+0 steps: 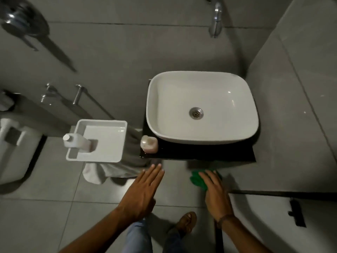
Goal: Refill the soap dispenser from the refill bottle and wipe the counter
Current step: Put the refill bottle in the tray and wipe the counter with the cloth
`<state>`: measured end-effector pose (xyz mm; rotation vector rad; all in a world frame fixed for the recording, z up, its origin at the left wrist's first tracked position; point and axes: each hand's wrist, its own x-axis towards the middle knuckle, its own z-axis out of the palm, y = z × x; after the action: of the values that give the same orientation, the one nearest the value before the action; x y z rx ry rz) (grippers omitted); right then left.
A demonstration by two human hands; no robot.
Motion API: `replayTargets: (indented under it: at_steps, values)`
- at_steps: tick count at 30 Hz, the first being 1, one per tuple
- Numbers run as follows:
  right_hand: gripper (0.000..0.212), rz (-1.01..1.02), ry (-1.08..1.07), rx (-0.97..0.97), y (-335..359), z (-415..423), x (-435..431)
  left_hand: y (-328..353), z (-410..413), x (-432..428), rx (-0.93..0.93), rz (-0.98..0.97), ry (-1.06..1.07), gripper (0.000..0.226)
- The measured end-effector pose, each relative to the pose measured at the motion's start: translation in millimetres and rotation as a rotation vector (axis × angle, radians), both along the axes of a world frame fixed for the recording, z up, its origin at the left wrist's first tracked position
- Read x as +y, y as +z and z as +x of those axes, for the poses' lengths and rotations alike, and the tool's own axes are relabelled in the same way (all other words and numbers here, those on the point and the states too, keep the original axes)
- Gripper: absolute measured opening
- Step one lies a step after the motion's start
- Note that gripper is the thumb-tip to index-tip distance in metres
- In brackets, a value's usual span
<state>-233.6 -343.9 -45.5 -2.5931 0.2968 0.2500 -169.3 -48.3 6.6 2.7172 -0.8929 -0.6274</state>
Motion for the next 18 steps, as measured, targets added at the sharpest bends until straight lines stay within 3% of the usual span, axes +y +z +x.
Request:
replayTargets:
  at_steps: [5,8,12,18]
  values:
    - [0.084,0.121,0.154,0.106,-21,1,111,-29,-12,87,0.173,0.152,0.191,0.084]
    - [0.079,0.19,0.267,0.163,-30,27,181,-39,0,134,0.07,0.172,0.281,0.069]
    - [0.072,0.226,0.331,0.098,-31,86,277,-59,29,194,0.226,0.266,0.379,0.098]
    - [0.078,0.226,0.307,0.04,-42,192,377,-83,86,251,0.144,0.321,0.367,0.097]
